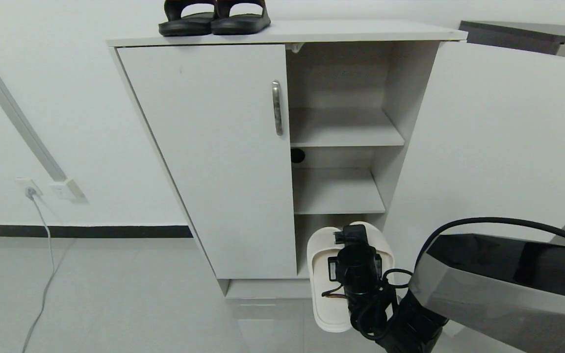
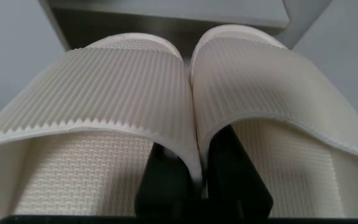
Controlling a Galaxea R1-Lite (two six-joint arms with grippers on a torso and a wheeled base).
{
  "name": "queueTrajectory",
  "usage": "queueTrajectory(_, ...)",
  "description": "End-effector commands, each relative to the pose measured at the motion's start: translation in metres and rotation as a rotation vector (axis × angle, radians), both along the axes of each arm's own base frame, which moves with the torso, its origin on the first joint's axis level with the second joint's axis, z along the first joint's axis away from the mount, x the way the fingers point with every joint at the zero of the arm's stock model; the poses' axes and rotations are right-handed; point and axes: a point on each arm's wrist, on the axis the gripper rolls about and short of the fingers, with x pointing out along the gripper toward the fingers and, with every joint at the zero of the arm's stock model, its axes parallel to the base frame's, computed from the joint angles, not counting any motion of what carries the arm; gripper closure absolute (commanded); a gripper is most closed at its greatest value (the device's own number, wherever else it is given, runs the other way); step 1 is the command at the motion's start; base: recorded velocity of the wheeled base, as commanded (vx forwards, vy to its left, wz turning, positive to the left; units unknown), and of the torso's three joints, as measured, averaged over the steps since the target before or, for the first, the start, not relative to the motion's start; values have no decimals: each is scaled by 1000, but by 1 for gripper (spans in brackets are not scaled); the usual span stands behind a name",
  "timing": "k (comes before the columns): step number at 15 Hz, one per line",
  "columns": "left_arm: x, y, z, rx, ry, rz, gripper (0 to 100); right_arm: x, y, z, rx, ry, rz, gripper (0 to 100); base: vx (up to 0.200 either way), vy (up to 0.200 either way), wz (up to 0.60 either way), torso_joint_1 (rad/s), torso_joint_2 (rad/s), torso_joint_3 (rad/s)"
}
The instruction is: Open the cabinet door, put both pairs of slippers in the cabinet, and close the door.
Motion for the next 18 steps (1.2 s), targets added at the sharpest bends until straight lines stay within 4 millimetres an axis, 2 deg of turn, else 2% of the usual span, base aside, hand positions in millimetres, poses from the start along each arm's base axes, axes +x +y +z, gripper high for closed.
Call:
queueTrajectory(1,0,0,0,0,1,0,100,1,0,-4,-5,5,1,100,0,0,0,12,-2,-193)
queueTrajectory(5,0,0,0,-2,1,2,100,7,-1,-6,7,-18,-10,100,0,0,0,2,1,-165)
queueTrajectory(9,0,0,0,-2,3,2,100,14,-5,1,-16,-162,-10,100,0,0,0,0,0,0)
queueTrajectory(18,0,0,0,-5,1,8,100,17,-7,5,-10,-184,-20,100,0,0,0,0,0,0)
